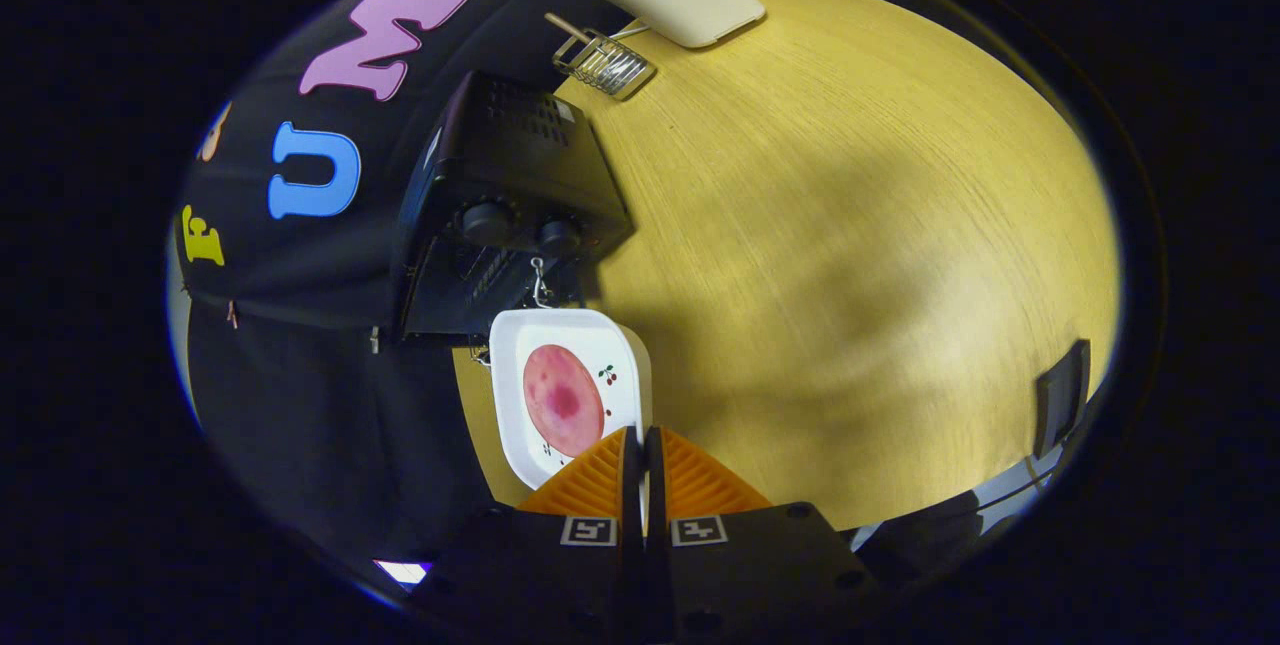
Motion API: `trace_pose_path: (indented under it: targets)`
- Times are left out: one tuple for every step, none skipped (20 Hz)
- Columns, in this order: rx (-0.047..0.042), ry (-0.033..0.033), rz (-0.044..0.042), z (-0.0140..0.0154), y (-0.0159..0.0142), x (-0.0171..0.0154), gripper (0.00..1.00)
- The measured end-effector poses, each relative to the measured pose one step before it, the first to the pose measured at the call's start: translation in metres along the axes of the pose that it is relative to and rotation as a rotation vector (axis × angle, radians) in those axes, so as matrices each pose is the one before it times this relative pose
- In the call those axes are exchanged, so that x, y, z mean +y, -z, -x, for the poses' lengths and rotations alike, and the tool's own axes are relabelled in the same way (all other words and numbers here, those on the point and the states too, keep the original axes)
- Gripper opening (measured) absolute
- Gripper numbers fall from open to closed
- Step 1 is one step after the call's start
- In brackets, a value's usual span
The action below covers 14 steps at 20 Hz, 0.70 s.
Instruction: Open the toaster oven, put the food inside, and close the toaster oven door.
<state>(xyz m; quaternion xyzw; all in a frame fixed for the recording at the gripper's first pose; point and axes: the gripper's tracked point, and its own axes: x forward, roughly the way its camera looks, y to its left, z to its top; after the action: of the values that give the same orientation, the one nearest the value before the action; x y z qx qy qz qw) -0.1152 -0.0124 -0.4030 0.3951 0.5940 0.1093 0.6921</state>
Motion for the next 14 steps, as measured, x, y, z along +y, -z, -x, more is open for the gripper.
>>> trace_pose_path:
  targets:
    - [-0.01521,-0.00223,-0.01321,-0.00654,0.00527,0.01108,0.05]
    - [-0.00903,-0.00499,-0.01349,-0.00749,0.0069,0.01122,0.05]
    - [-0.00914,-0.00523,-0.0146,-0.00851,0.00487,0.01,0.05]
    - [-0.00775,-0.00162,-0.01313,-0.0088,0.00613,0.00909,0.05]
    - [-0.00517,-0.00297,-0.00712,-0.01056,0.00461,0.00828,0.05]
    - [-0.01183,0.0031,-0.00715,-0.00919,0.00276,0.00667,0.05]
    - [-0.01527,0.00405,-0.0094,-0.00969,0.00305,0.00695,0.05]
    - [-0.01612,0.00493,-0.01947,-0.00835,0.00074,0.00578,0.05]
    - [-0.01547,0.00318,-0.02982,-0.008,0.00177,0.00661,0.05]
    - [-0.02013,0.00464,-0.03707,-0.00765,0.00033,0.00553,0.05]
    - [-0.02041,0.00452,-0.03714,-0.00678,-0.00032,0.00596,0.05]
    - [-0.026,0.00681,-0.0338,-0.00758,-0.00092,0.00474,0.05]
    - [-0.02468,0.01019,-0.02807,-0.00713,-0.00108,0.00472,0.05]
    - [-0.0251,0.01019,-0.02814,-0.00558,0.00004,0.00454,0.05]
